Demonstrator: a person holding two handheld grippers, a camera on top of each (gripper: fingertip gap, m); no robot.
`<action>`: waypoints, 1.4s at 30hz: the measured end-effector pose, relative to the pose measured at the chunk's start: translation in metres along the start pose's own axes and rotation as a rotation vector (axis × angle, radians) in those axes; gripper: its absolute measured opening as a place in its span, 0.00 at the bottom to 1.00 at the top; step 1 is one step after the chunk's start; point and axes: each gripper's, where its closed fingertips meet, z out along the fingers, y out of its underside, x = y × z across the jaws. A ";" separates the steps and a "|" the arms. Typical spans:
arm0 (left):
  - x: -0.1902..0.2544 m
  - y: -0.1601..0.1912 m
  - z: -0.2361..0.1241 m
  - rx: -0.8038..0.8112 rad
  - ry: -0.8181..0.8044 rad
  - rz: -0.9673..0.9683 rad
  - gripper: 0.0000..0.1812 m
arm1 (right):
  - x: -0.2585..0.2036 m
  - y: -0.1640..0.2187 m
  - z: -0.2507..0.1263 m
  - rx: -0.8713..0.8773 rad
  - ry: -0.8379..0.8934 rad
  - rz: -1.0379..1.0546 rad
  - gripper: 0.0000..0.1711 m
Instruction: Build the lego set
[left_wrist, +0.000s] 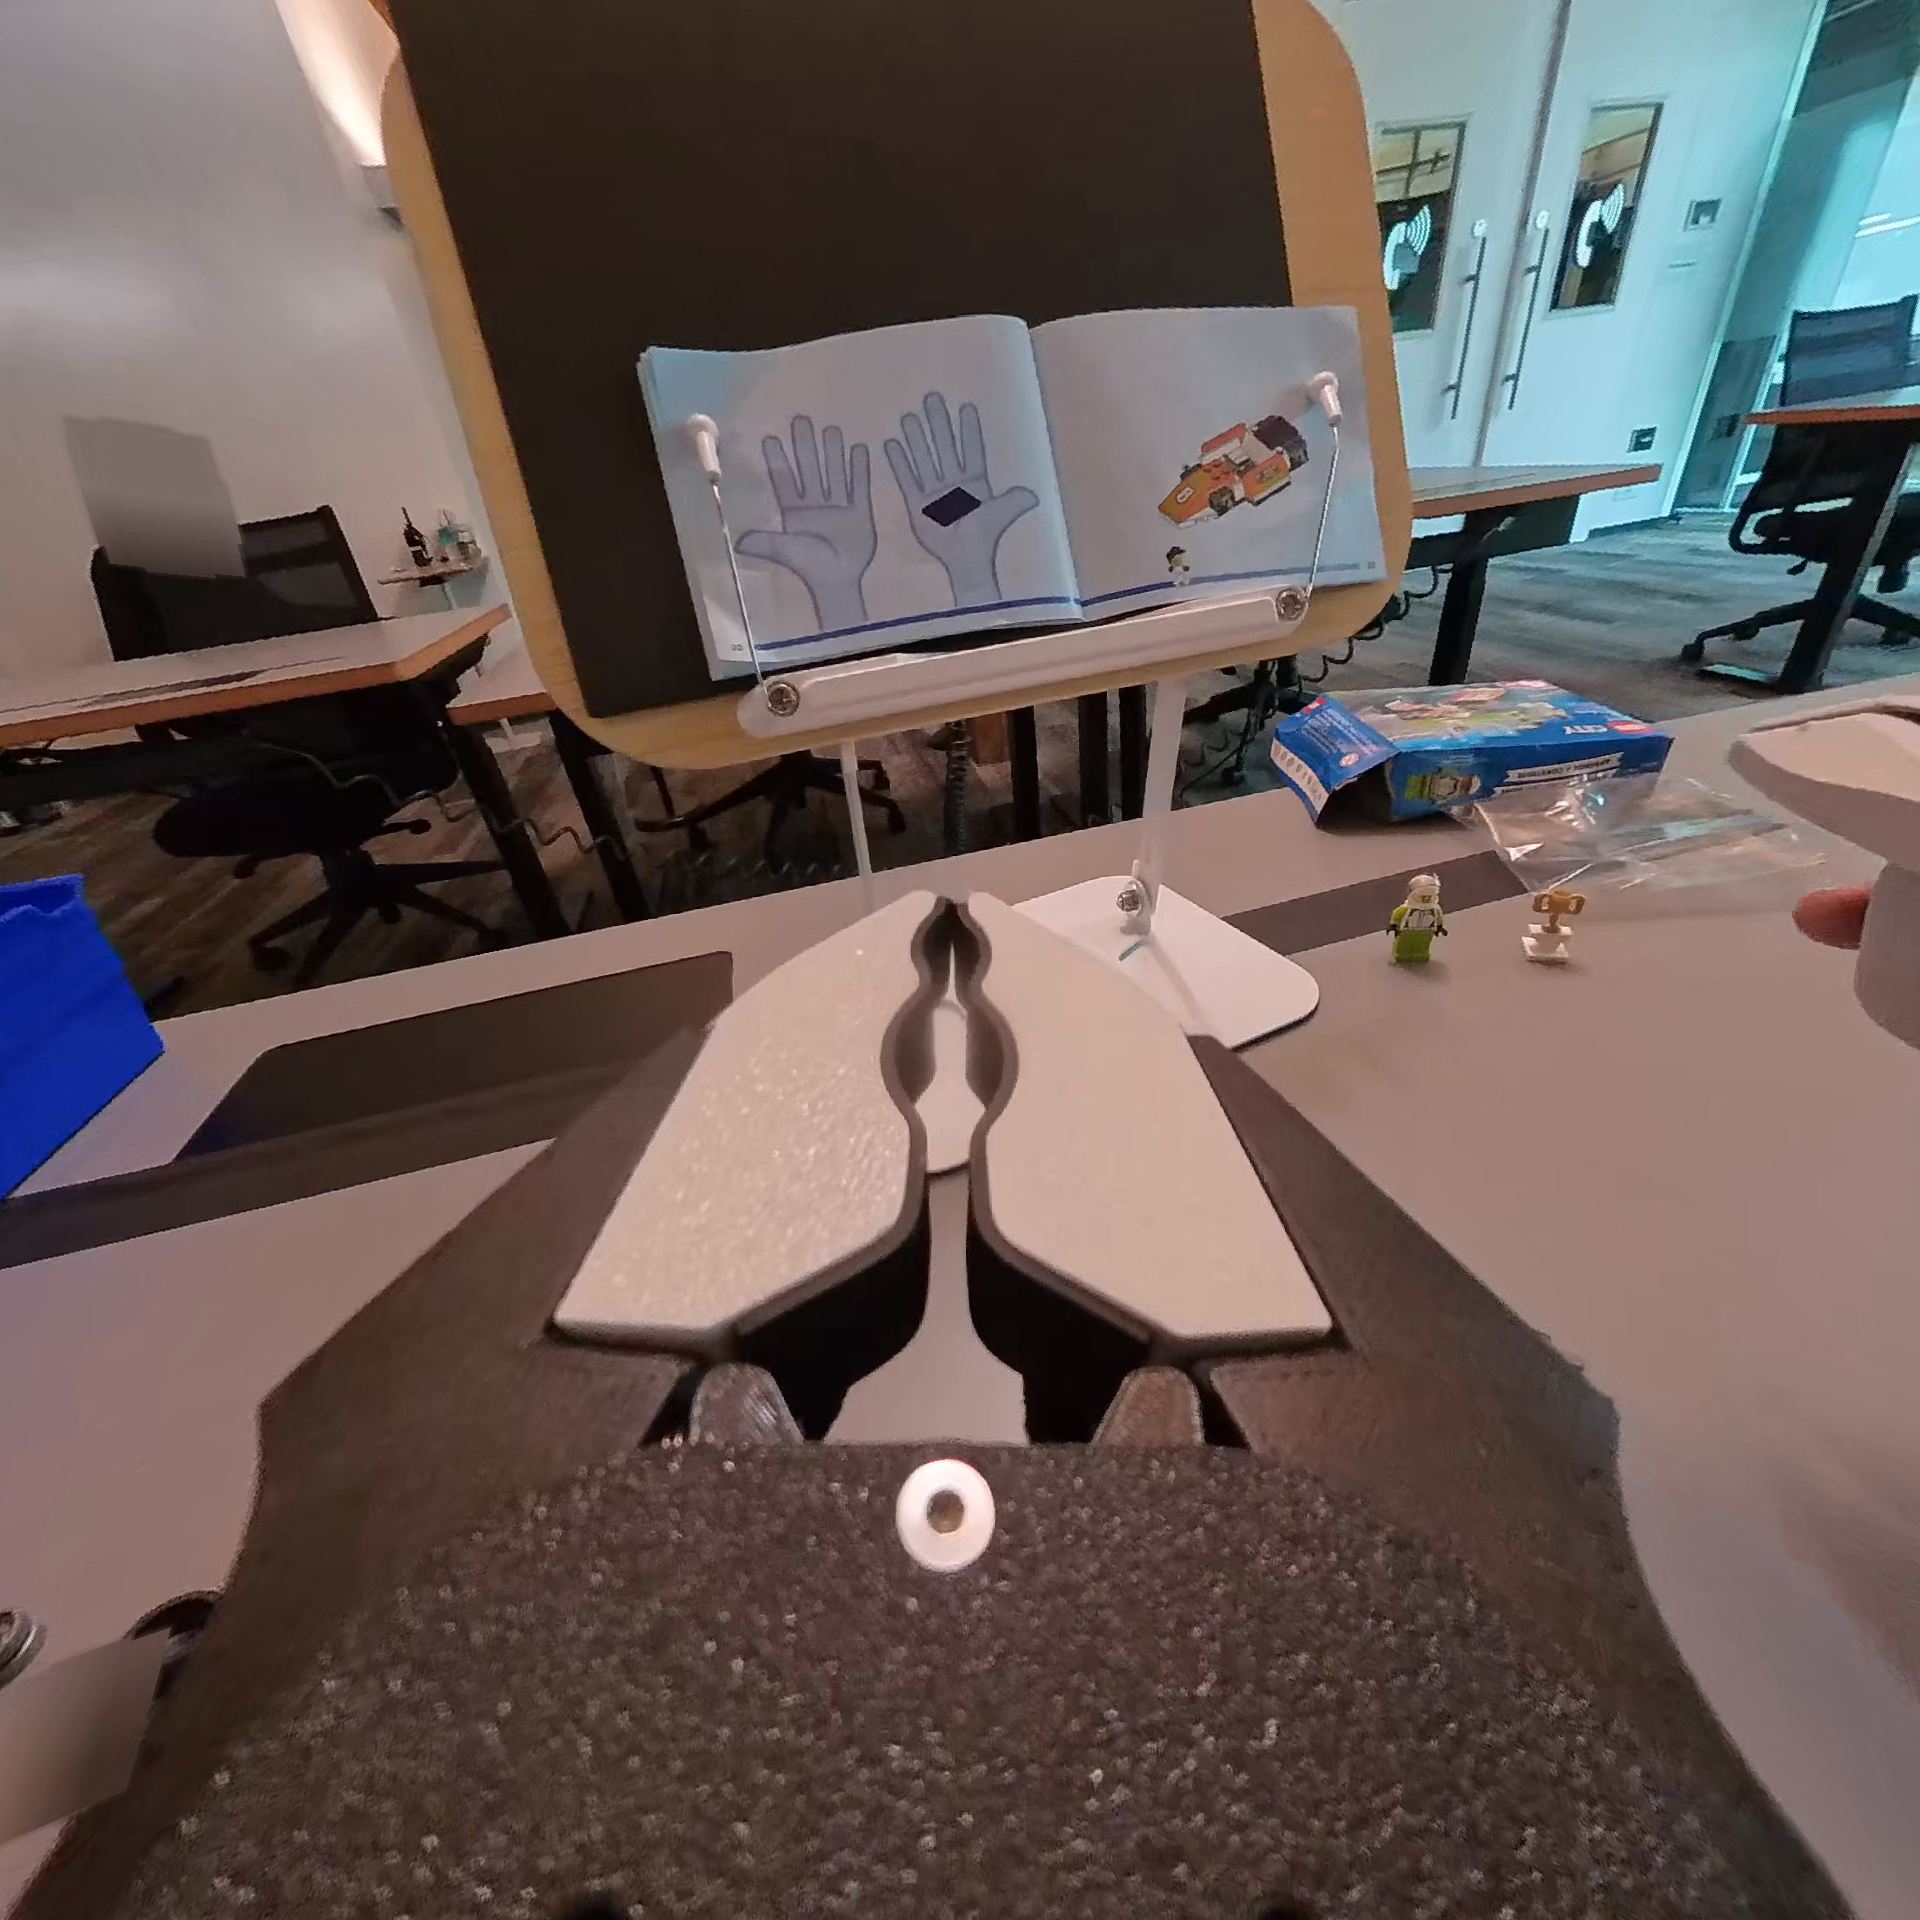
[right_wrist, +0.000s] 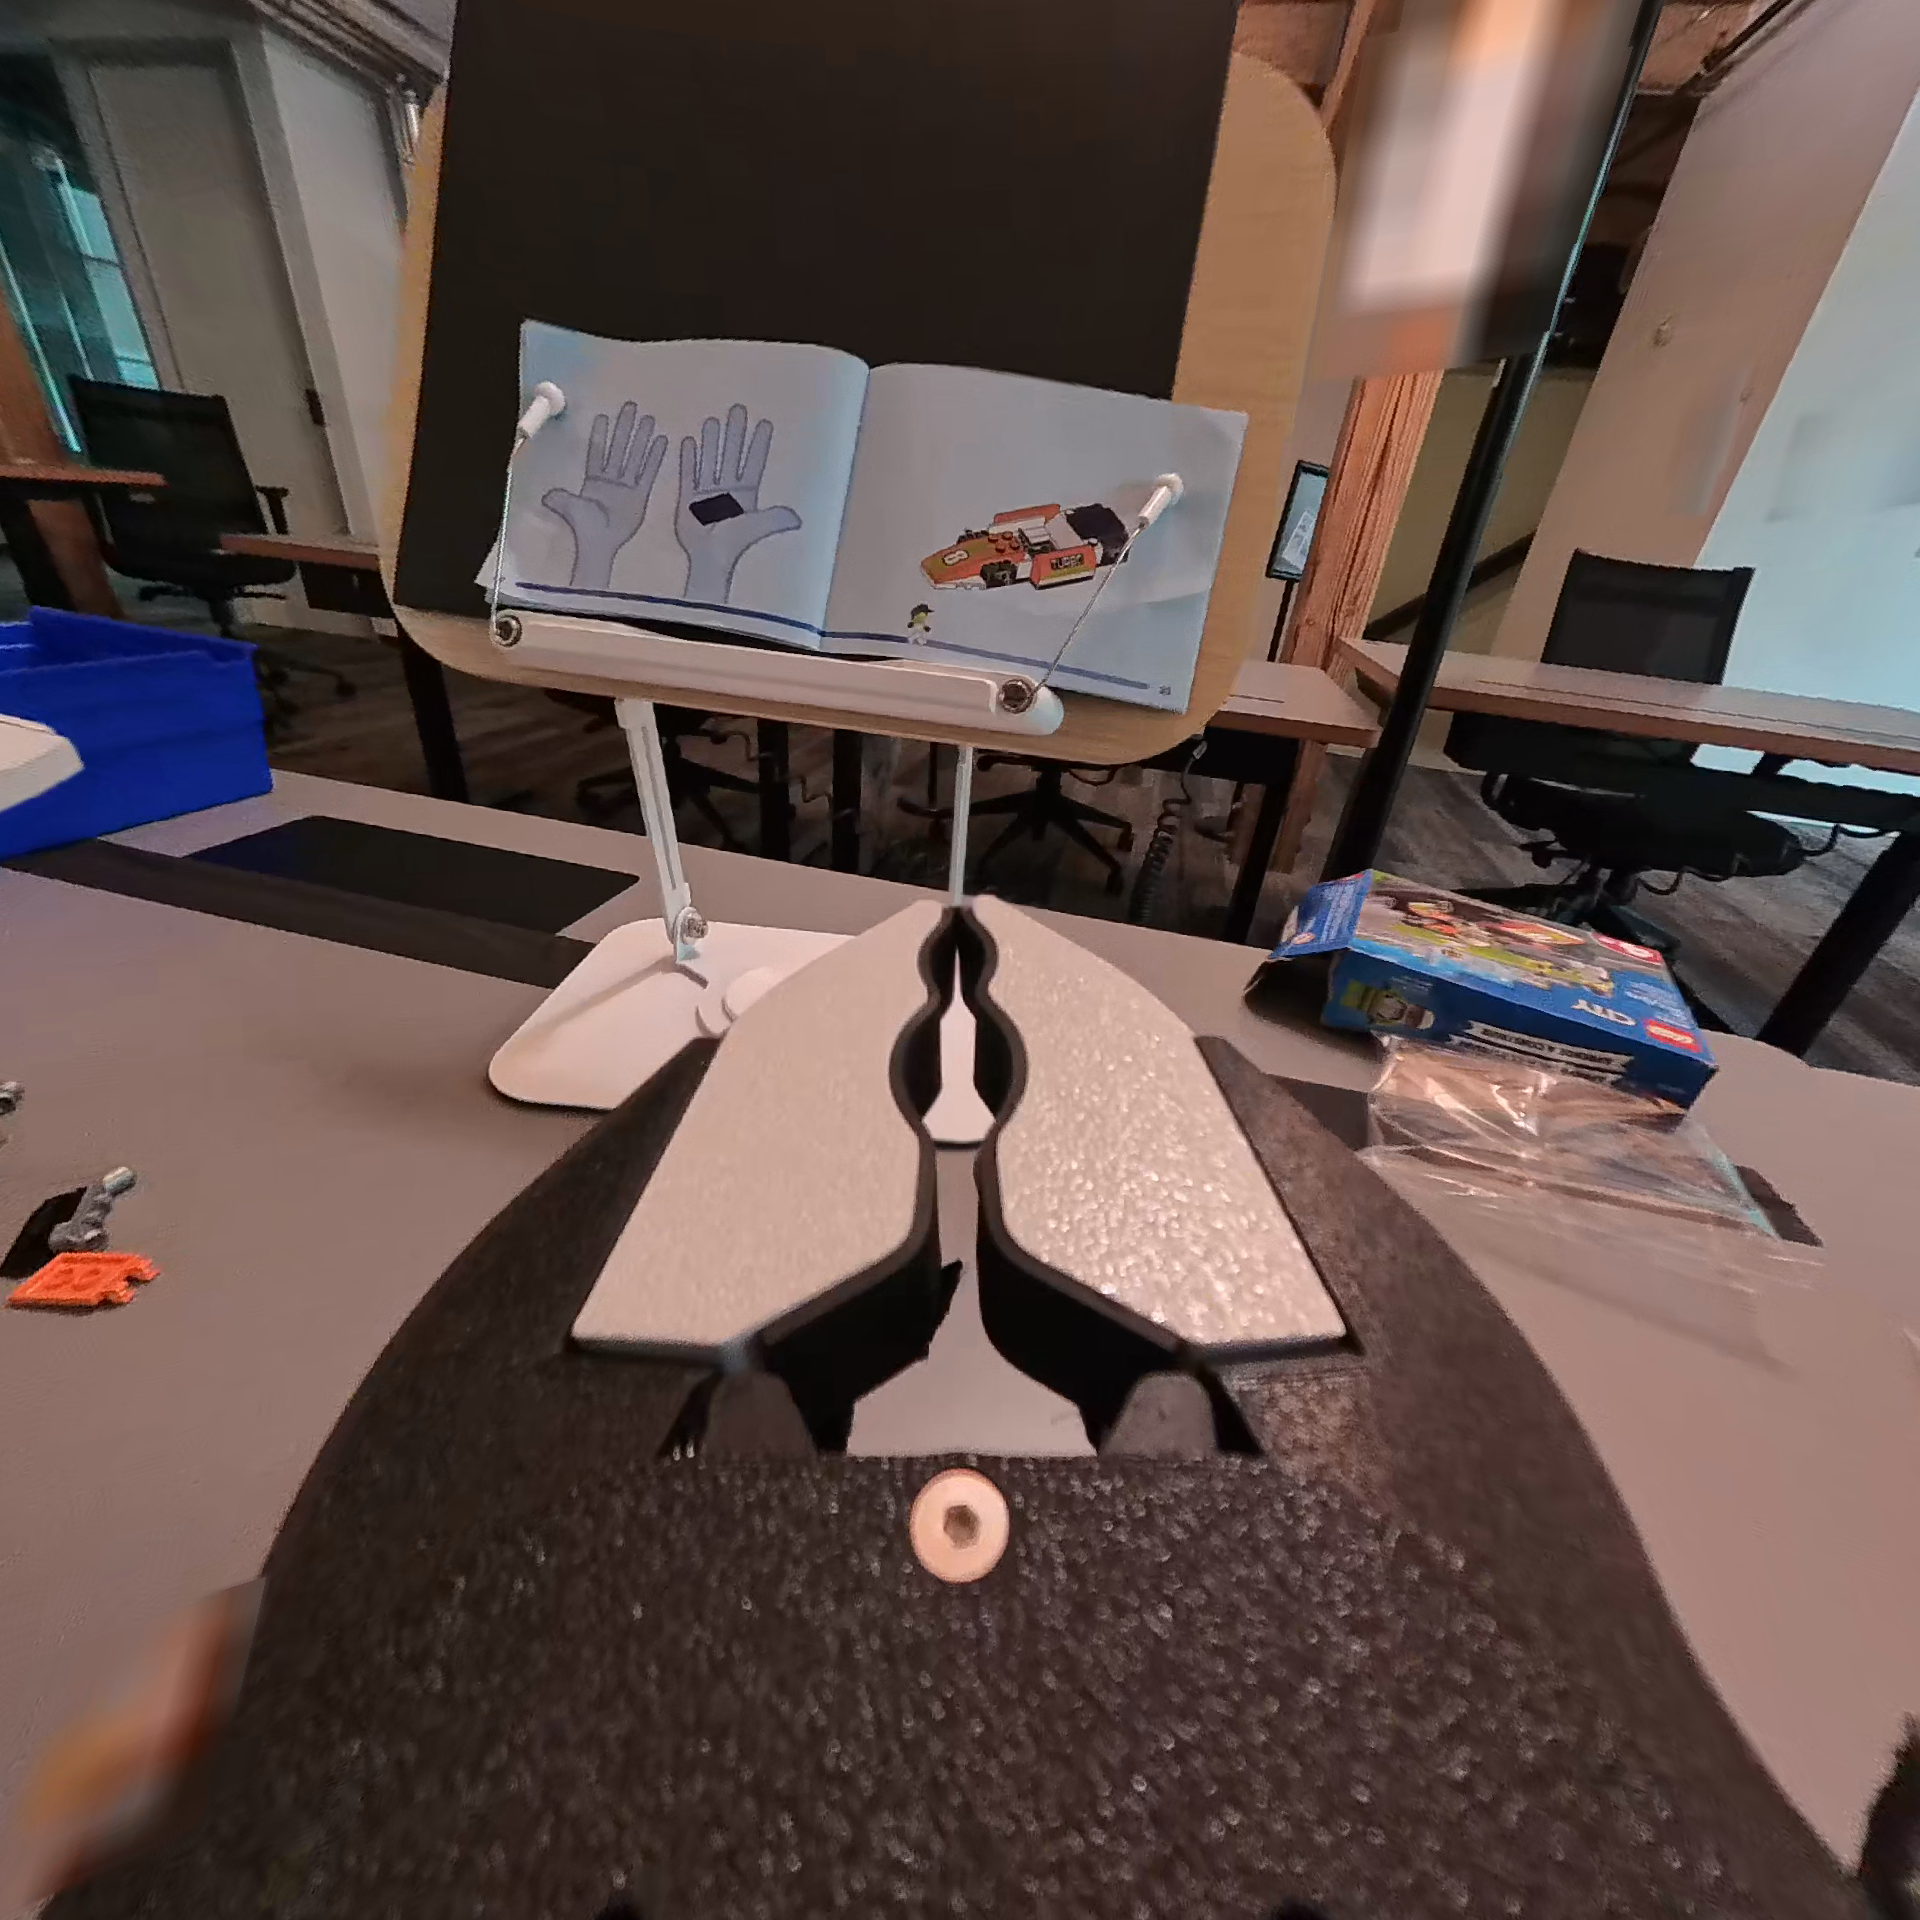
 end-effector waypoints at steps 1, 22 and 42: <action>0.001 0.002 0.000 -0.005 0.003 0.005 0.00 | -0.001 0.002 0.000 -0.007 -0.005 0.004 0.00; 0.011 0.022 0.003 -0.023 0.118 0.052 0.00 | -0.022 0.015 -0.001 -0.016 -0.136 -0.085 0.00; -0.100 -0.117 -0.116 -0.012 0.129 0.161 0.00 | 0.008 0.000 -0.004 0.020 -0.112 0.018 0.00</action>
